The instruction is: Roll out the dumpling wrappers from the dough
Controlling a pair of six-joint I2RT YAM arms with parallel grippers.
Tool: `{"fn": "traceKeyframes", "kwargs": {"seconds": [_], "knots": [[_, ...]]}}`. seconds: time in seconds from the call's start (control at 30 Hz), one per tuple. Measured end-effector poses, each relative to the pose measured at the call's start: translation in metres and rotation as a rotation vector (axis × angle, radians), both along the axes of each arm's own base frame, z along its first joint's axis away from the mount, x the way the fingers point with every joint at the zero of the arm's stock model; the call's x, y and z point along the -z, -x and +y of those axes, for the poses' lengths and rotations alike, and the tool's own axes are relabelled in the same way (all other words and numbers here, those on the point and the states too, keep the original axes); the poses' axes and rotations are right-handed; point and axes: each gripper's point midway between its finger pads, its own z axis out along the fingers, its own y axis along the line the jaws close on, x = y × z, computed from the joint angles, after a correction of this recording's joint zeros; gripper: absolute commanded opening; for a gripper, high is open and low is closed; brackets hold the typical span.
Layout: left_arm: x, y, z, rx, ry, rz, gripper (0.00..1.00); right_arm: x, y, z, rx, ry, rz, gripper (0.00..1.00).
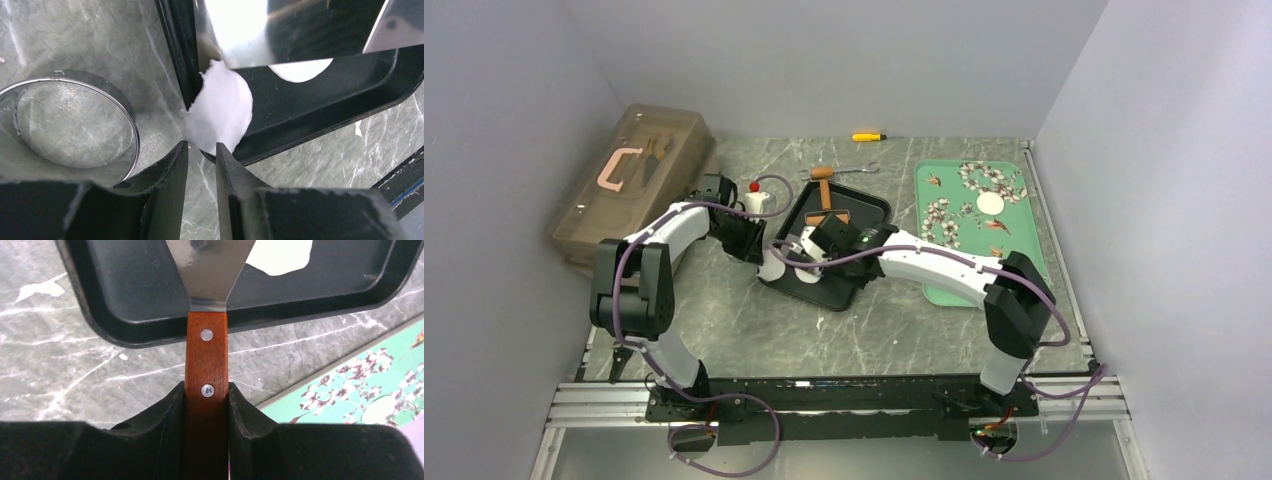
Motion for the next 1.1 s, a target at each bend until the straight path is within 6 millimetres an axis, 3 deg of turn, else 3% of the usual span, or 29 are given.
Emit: {"fn": "traceKeyframes", "kwargs": {"seconds": [0.2,0.47,0.8,1.1], "knots": [[-0.002,0.002,0.002,0.014,-0.013,-0.009,0.31,-0.005,0.008,-0.001,-0.03,-0.076,0.064,0.0],[-0.025,0.0,0.014,0.005,-0.015,-0.076,0.32,0.003,0.016,-0.002,-0.032,-0.127,0.136,0.0],[-0.009,0.002,0.05,-0.054,-0.125,-0.061,0.27,0.002,0.021,-0.008,0.075,-0.202,0.189,0.0],[0.004,0.012,0.05,-0.026,-0.149,-0.032,0.26,0.002,0.022,-0.007,0.099,-0.213,0.197,0.0]]}}
